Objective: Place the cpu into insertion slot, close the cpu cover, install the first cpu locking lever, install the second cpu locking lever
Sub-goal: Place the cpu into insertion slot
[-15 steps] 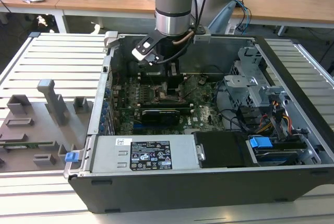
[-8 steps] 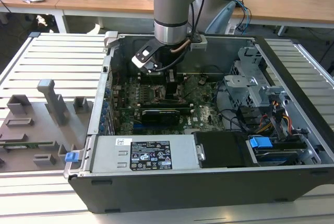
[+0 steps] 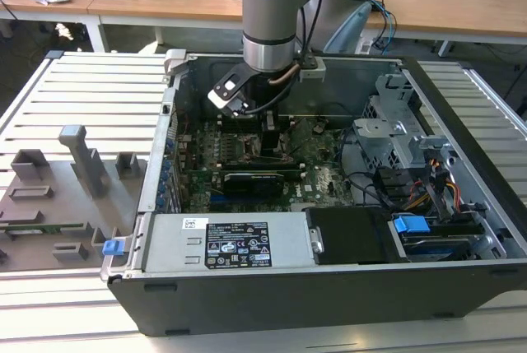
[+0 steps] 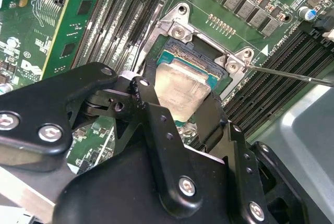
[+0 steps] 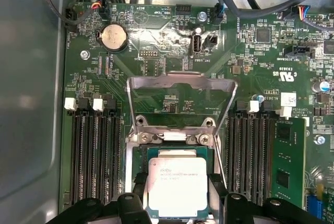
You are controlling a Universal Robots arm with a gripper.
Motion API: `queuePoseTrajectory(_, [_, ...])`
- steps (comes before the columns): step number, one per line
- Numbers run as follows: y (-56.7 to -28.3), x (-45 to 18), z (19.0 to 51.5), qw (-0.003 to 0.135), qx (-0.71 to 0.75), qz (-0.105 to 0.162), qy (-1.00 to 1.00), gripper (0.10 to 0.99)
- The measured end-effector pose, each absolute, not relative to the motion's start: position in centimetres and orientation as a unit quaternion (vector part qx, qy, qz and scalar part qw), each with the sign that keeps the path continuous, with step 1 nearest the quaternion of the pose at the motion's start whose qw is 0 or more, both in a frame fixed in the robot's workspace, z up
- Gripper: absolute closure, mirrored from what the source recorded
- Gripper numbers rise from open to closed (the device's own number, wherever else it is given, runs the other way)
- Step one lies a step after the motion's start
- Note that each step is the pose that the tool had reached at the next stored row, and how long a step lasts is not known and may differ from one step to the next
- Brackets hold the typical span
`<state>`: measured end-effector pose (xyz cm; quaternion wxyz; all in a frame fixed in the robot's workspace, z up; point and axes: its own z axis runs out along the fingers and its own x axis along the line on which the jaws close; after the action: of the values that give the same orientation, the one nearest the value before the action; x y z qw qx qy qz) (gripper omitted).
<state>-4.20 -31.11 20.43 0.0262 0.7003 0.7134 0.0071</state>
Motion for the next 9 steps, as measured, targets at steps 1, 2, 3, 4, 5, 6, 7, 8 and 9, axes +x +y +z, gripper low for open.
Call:
queuePoseTrajectory(1, [-31.10,-4.22,20.39,0.026,0.700,0.007,0.713,0.545])
queuePoseTrajectory(2, [-31.05,-4.26,20.31,0.026,0.700,0.007,0.713,0.545])
queuePoseTrajectory(3, [-31.01,-4.29,20.25,0.026,0.700,0.007,0.713,0.545])
queuePoseTrajectory(4, [-30.93,-4.29,20.15,0.026,0.700,0.007,0.713,0.545])
queuePoseTrajectory(5, [-30.90,-4.30,20.08,0.026,0.700,0.007,0.713,0.545])
queuePoseTrajectory(6, [-30.88,-4.32,20.03,0.026,0.700,0.007,0.713,0.545])
queuePoseTrajectory(7, [-30.86,-4.34,19.96,0.026,0.700,0.007,0.713,0.545])
queuePoseTrajectory(8, [-30.86,-4.34,19.94,0.026,0.700,0.007,0.713,0.545])
queuePoseTrajectory(9, [-30.86,-4.34,19.94,0.026,0.700,0.007,0.713,0.545])
